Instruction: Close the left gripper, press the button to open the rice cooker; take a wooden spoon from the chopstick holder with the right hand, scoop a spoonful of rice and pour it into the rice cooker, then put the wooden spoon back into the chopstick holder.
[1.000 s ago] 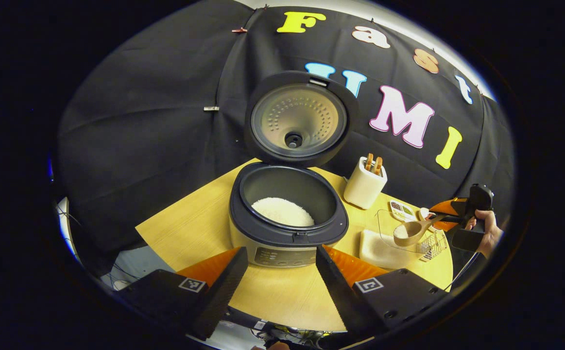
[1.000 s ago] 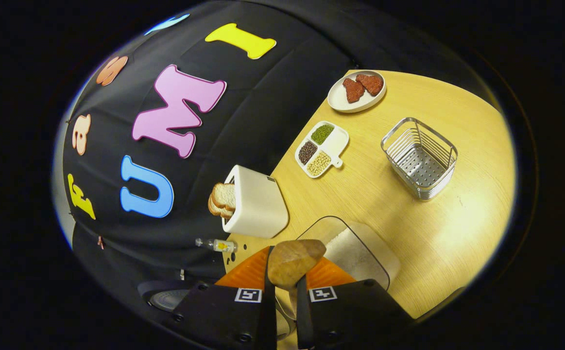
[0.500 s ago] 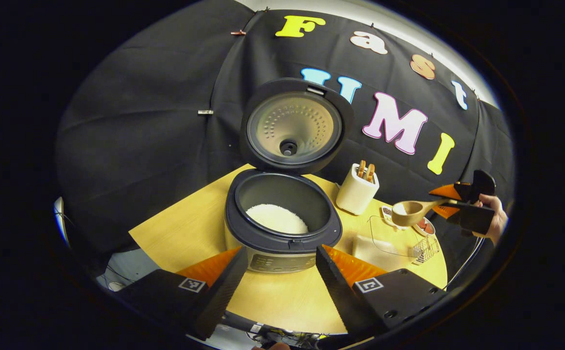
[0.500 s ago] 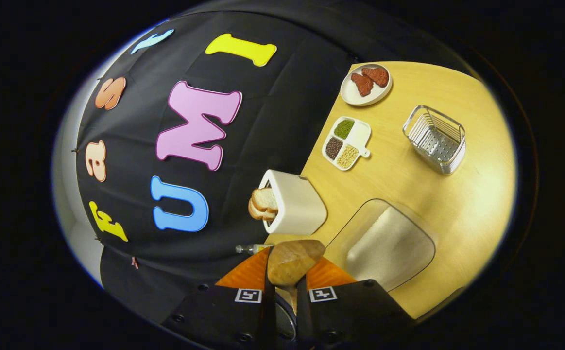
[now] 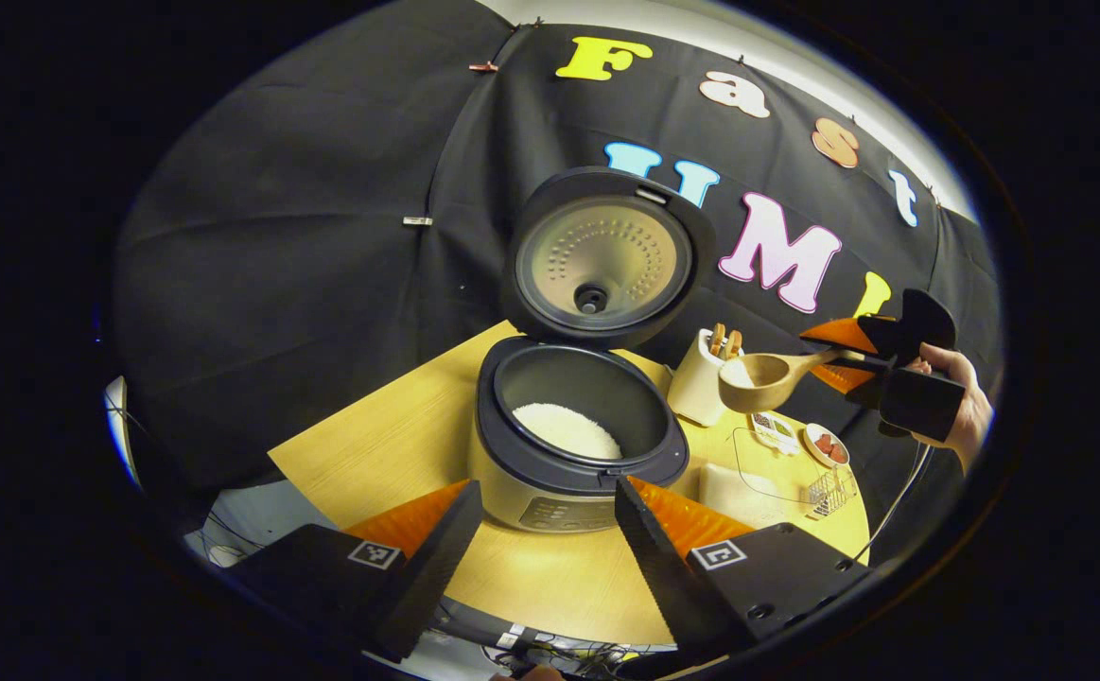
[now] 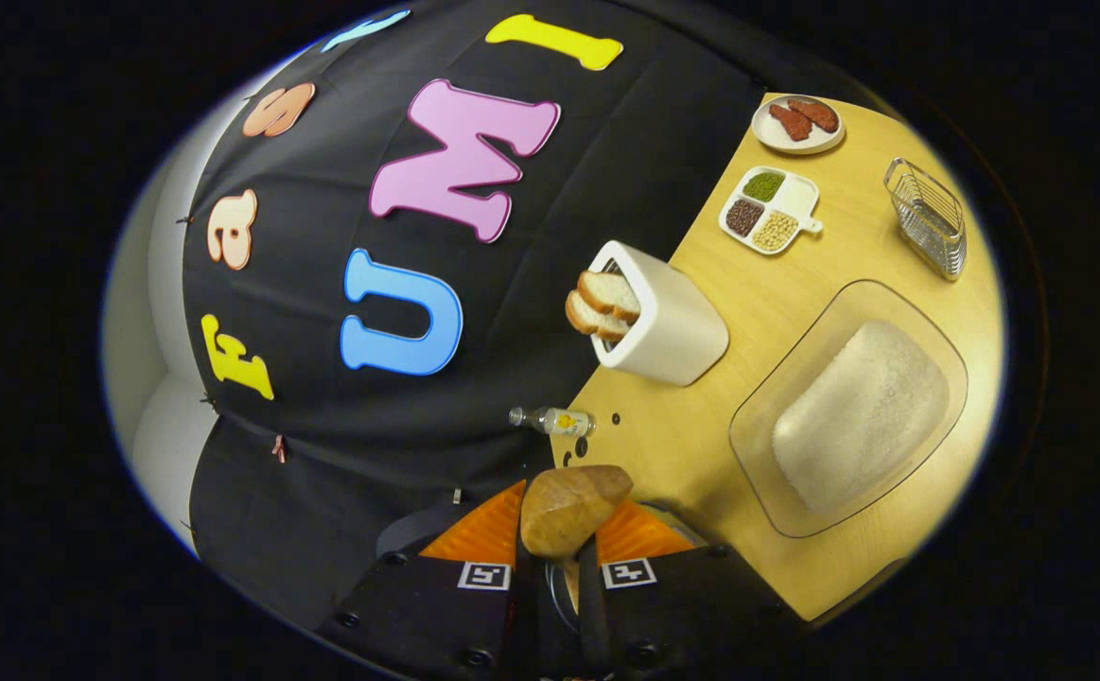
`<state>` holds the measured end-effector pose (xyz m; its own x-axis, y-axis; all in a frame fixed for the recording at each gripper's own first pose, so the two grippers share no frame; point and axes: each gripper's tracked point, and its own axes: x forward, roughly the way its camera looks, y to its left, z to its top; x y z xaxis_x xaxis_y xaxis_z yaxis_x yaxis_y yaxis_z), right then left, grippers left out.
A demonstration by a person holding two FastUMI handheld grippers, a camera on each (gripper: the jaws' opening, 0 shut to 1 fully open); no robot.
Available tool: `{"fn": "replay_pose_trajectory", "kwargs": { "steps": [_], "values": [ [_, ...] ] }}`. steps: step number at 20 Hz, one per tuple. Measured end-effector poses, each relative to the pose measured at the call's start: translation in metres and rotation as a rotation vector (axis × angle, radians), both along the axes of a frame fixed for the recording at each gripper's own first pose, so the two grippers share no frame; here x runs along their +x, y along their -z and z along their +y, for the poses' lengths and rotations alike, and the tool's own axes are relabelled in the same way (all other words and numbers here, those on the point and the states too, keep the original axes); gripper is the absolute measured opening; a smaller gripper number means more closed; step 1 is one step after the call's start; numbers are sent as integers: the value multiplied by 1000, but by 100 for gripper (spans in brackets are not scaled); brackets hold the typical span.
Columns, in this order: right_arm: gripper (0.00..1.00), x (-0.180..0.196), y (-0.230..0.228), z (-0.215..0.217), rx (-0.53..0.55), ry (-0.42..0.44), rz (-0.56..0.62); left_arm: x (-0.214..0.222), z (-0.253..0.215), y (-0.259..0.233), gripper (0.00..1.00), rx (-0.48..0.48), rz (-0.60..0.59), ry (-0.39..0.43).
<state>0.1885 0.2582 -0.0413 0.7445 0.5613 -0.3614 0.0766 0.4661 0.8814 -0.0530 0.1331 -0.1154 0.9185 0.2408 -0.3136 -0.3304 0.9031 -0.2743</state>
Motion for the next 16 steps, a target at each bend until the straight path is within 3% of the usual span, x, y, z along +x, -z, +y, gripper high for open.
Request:
{"fn": "replay_pose_trajectory", "kwargs": {
  "steps": [4,10,16],
  "values": [
    [21,-8,-8,58,-65,-116,-88,-4,14,3,92,-50,5,-36],
    [21,-19,-12,117,-287,-290,-353,-3,32,-14,96,-79,-36,-51],
    [20,-29,-4,150,-436,-379,-549,1,42,-12,95,-94,-24,-47]
  ]
}}
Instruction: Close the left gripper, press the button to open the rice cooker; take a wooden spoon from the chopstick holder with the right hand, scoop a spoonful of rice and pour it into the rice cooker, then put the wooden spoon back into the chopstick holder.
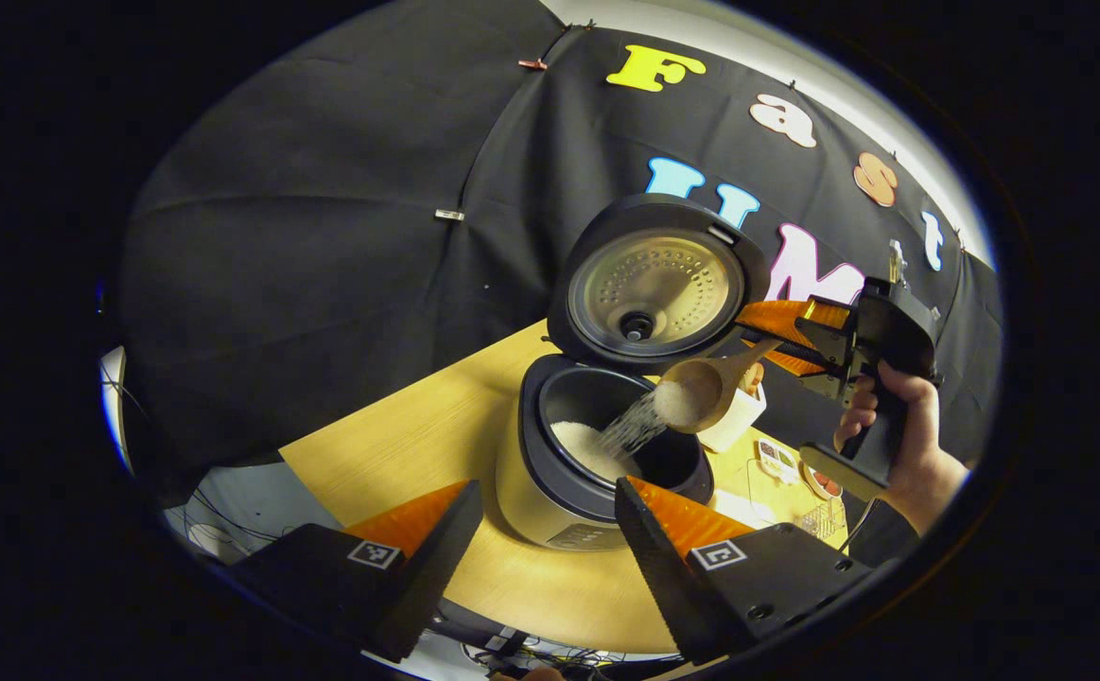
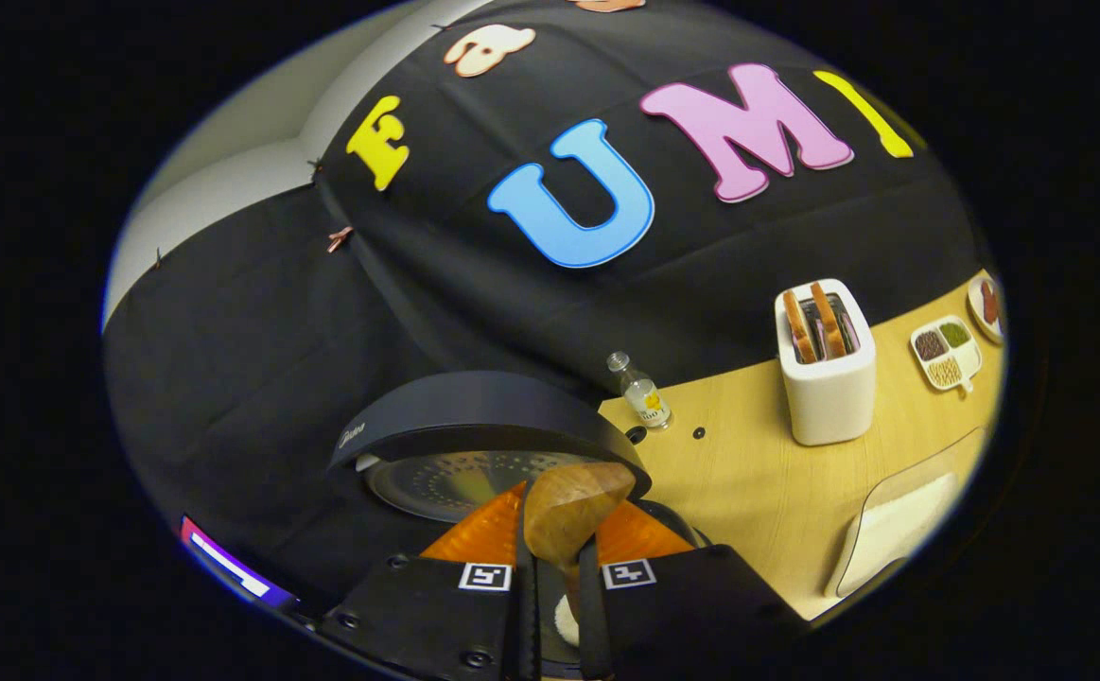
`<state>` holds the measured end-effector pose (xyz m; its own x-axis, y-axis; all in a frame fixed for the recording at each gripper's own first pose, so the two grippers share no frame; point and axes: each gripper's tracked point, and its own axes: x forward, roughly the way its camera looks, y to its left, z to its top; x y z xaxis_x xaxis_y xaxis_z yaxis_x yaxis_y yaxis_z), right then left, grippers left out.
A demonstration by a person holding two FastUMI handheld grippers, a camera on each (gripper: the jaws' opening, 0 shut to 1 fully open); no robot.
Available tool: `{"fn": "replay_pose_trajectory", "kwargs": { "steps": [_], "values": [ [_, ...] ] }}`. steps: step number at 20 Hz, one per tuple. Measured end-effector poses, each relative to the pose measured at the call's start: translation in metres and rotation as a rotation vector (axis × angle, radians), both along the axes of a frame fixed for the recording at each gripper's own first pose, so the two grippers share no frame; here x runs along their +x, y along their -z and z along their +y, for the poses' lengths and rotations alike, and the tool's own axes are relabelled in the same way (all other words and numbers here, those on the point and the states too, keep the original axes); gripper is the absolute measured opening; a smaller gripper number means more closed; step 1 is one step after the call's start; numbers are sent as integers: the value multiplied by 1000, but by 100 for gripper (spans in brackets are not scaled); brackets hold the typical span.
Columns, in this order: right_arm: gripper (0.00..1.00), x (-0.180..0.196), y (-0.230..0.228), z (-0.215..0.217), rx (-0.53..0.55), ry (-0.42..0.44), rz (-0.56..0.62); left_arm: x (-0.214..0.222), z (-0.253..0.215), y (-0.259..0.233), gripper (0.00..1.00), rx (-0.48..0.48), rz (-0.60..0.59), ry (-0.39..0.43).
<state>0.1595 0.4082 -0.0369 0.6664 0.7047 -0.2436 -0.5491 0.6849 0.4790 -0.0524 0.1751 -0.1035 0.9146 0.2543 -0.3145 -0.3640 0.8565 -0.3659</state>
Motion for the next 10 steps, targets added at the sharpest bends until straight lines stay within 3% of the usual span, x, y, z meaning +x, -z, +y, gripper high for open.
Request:
{"fn": "replay_pose_trajectory", "kwargs": {
  "steps": [5,8,10],
  "values": [
    [20,-11,14,18,-127,-94,-155,4,4,-6,95,23,-14,10],
    [20,-19,26,26,-163,-155,-163,7,6,-5,92,15,-13,19],
    [20,-20,28,27,-193,-178,-204,7,6,-4,96,14,-14,21]
  ]
}}
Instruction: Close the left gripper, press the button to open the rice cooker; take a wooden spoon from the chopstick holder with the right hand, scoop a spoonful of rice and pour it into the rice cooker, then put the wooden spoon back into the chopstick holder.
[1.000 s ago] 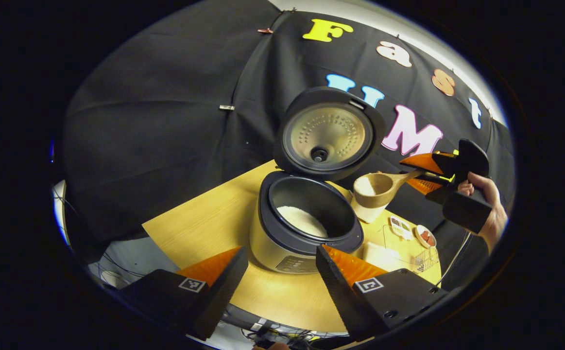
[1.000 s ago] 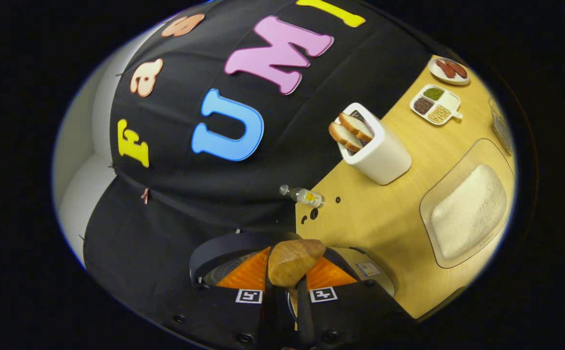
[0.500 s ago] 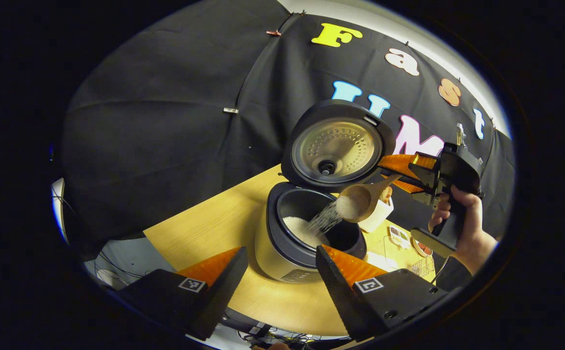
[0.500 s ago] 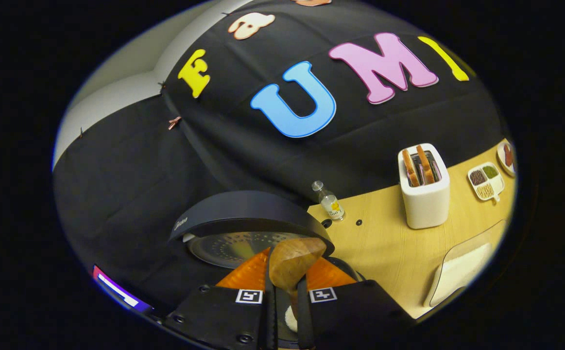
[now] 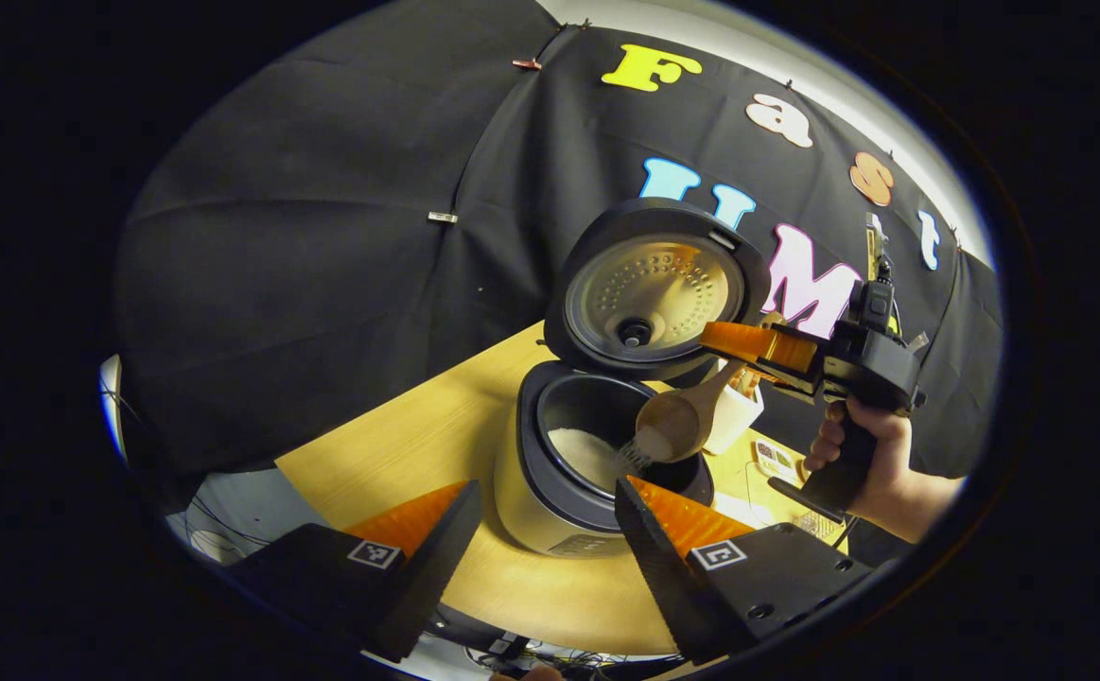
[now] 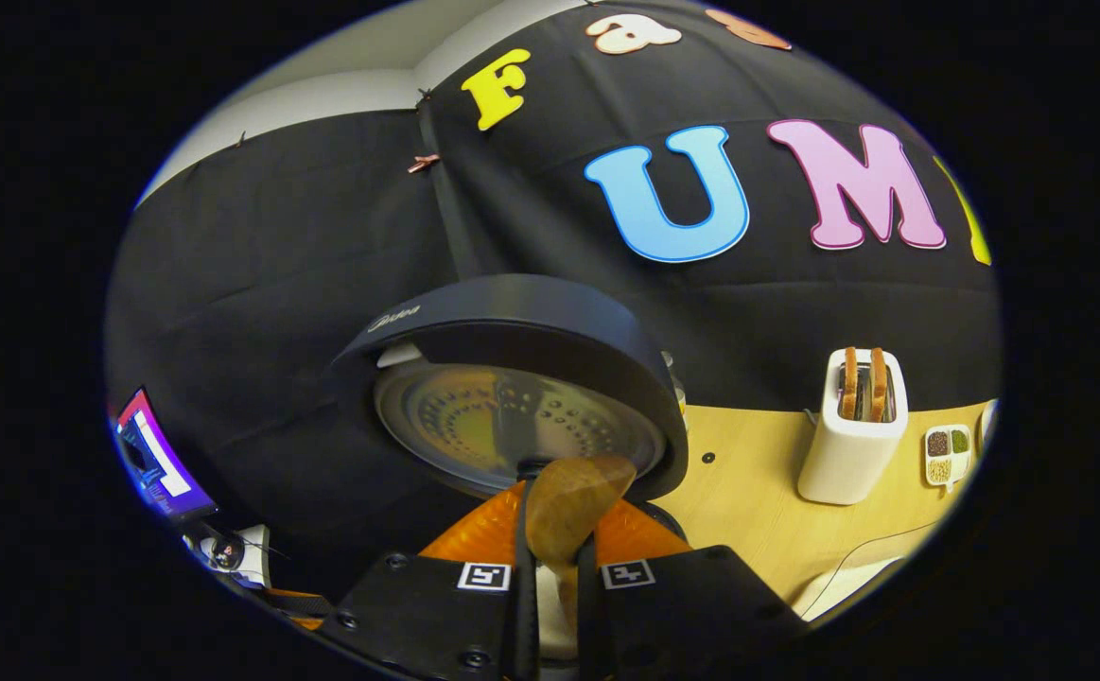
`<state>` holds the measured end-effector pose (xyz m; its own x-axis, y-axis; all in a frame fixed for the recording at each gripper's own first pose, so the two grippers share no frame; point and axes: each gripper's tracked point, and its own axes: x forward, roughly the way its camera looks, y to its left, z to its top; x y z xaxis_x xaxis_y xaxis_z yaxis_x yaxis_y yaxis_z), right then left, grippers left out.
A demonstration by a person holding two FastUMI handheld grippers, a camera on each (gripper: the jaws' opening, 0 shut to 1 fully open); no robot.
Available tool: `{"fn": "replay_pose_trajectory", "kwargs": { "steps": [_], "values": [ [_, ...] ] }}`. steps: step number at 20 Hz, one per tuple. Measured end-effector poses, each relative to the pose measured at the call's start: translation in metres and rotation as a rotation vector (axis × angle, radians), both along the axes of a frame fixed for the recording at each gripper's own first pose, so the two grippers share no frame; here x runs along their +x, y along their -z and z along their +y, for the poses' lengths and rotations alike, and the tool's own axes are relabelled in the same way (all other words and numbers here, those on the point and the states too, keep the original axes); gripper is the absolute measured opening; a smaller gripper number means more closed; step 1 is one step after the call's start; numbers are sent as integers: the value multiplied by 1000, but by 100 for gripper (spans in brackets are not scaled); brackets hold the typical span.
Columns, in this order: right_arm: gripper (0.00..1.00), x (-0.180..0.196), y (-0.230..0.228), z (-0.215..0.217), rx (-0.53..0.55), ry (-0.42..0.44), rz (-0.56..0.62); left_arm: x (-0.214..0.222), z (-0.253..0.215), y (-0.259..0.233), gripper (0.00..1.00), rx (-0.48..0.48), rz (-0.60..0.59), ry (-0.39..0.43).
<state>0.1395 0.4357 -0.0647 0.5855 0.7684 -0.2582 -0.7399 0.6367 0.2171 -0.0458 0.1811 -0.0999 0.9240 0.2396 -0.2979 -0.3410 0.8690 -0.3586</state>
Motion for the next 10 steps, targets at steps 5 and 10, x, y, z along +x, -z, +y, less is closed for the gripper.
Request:
{"fn": "replay_pose_trajectory", "kwargs": {
  "steps": [5,10],
  "values": [
    [20,-27,12,12,-121,-149,-144,1,-1,5,95,-7,7,3],
    [20,-60,34,19,-237,-302,-261,2,-3,2,96,5,1,8]
  ]
}}
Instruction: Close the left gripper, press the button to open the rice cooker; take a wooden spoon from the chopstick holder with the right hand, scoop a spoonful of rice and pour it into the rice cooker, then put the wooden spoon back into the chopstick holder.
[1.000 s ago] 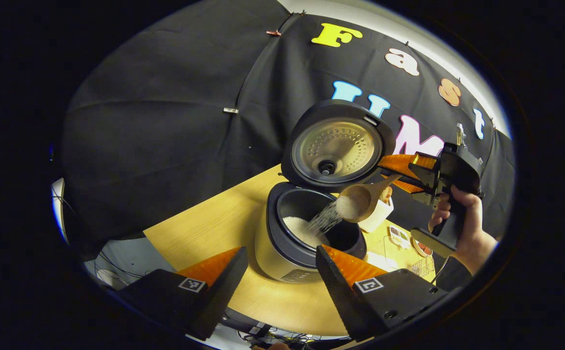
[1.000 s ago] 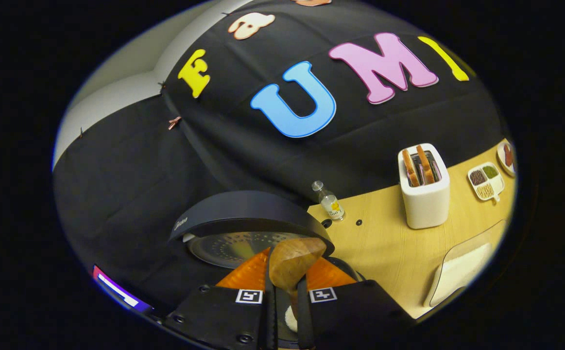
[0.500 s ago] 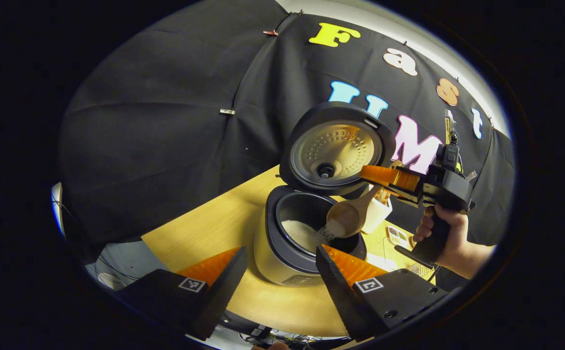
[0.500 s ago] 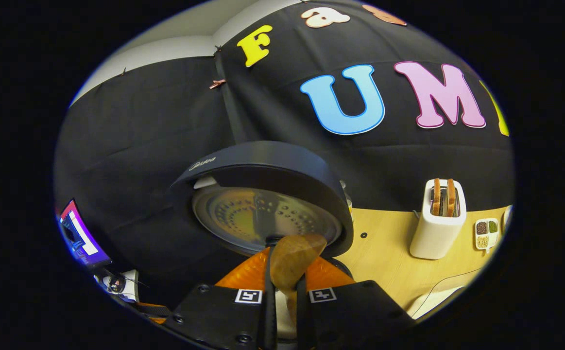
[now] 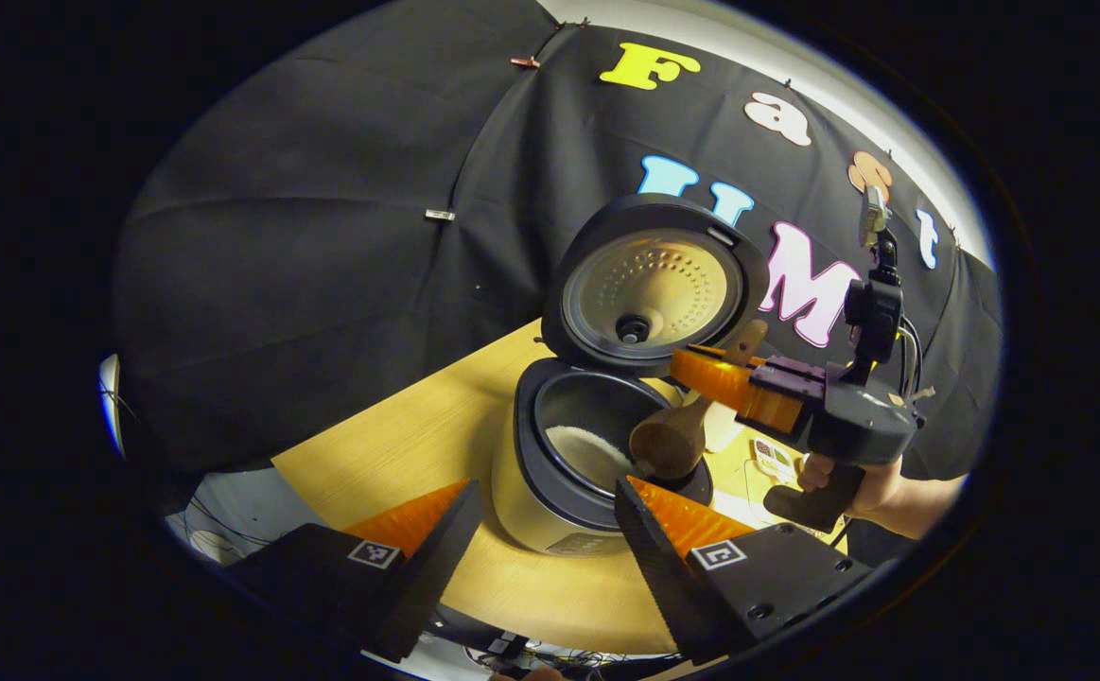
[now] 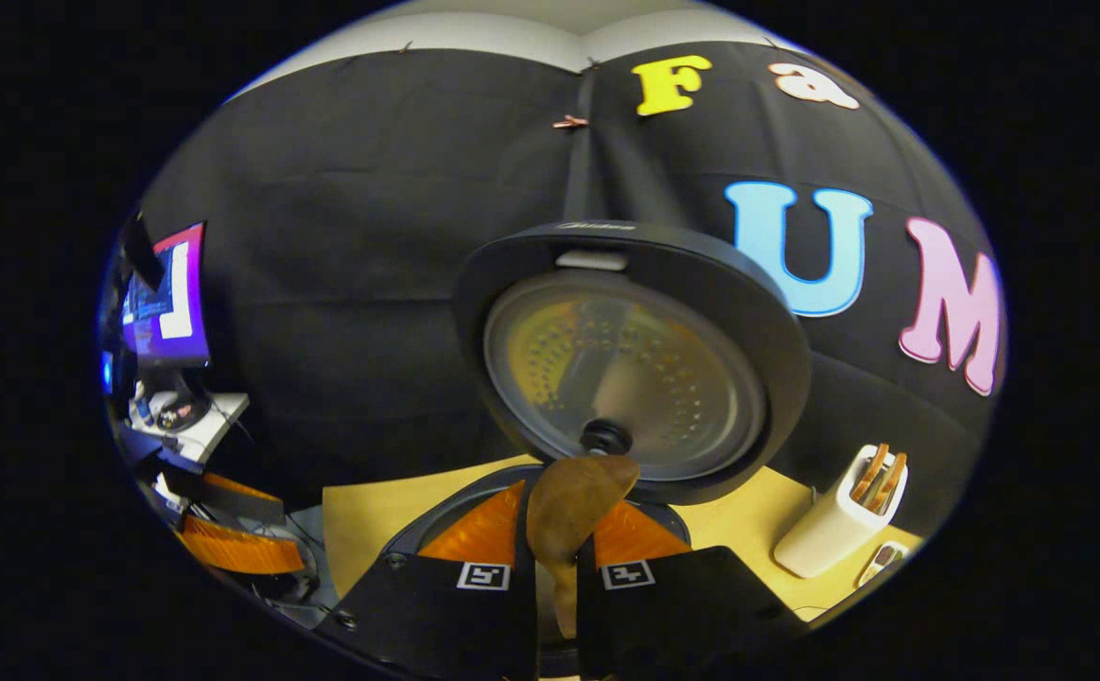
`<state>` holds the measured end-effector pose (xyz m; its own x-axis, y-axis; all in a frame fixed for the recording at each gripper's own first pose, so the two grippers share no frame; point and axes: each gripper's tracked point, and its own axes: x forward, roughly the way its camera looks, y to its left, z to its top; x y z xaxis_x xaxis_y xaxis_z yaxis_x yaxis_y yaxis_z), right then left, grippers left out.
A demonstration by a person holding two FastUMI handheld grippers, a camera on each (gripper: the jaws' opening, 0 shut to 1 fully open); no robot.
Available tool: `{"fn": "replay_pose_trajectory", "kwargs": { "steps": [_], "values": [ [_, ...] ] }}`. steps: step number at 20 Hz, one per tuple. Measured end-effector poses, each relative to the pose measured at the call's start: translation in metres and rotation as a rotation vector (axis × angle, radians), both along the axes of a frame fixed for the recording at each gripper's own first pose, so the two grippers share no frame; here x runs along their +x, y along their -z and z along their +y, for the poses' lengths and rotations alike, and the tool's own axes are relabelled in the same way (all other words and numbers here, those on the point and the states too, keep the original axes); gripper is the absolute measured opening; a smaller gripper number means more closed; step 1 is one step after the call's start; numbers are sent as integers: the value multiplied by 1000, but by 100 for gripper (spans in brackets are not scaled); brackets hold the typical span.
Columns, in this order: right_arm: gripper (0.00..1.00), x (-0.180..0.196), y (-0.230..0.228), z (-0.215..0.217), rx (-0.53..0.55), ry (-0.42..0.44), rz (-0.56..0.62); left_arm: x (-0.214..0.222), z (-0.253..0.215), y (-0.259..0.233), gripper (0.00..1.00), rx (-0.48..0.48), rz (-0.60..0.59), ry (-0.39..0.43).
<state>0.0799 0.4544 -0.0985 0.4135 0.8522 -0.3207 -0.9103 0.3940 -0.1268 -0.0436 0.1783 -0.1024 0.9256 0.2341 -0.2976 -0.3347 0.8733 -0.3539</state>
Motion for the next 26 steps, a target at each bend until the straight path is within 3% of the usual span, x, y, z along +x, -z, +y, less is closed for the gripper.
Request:
{"fn": "replay_pose_trajectory", "kwargs": {
  "steps": [3,4,5,14,19,23,26],
  "values": [
    [20,-1,-1,1,4,-9,-12,-1,-2,0,96,2,0,-2],
    [16,-1,-5,0,19,2,-7,-1,-4,0,96,3,-1,-2],
    [20,1,-11,-2,41,18,6,-2,-4,-1,96,6,-1,-3],
    [20,45,-89,-63,314,256,168,8,-30,-10,95,36,-9,26],
    [20,81,-127,-157,450,437,175,24,-60,-24,95,84,-23,47],
    [20,112,-126,-259,526,651,261,38,-89,-30,95,103,-35,51],
    [20,130,-125,-342,554,802,249,47,-110,-29,95,96,-27,55]
  ]
}}
